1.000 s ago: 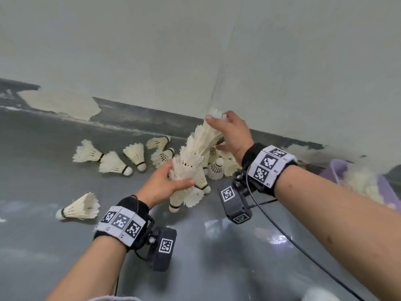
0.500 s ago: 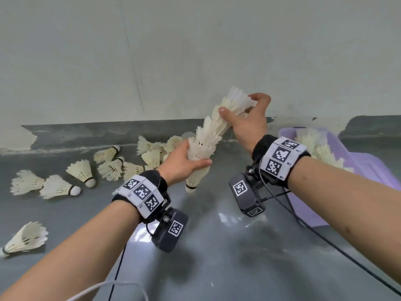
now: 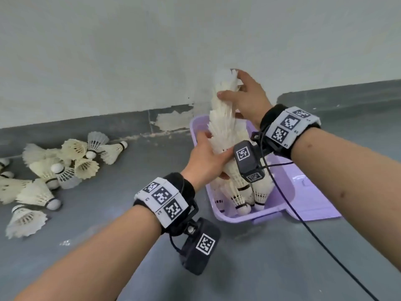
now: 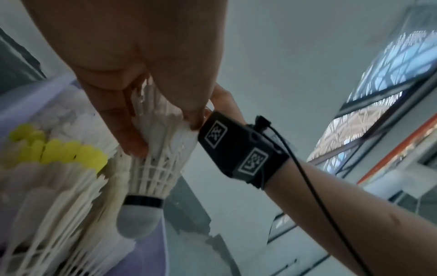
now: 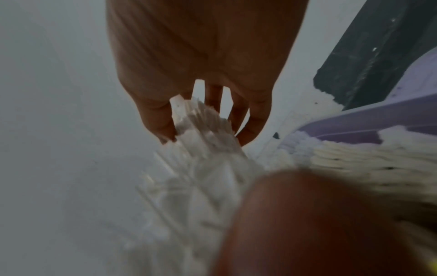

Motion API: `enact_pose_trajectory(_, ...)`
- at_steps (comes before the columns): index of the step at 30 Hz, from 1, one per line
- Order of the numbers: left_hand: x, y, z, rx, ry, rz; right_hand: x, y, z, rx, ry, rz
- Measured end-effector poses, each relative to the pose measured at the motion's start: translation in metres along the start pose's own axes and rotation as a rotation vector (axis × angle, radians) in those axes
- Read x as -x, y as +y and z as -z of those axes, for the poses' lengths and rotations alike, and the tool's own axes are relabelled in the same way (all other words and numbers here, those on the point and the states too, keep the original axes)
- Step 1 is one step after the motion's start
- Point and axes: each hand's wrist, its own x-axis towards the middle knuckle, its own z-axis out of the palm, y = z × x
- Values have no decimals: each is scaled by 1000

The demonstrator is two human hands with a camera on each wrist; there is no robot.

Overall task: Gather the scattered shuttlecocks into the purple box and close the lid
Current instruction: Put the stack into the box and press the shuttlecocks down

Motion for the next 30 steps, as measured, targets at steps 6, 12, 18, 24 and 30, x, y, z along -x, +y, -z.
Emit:
enact_pose_trajectory(6,-7,-17,-34,-135,-83,103,-3,59,9,235,-124,-25)
enact_pose_trajectory(12,-24,-34,-61,-473,-36,-19,-2,81,30,481,-229,17)
enact_pose_trajectory(18,-31,-54,-59,-1092,71,-260,1,118,16,429,-210,49)
enact_pose_trajectory(24,-42,-61,-59,-1196,-72,-161,-3,134,6,690,-189,-12)
enact_pose_trajectory(30,-46,-60,-57,-1279,-121,-106,-10,132,-7,825,-317,-77)
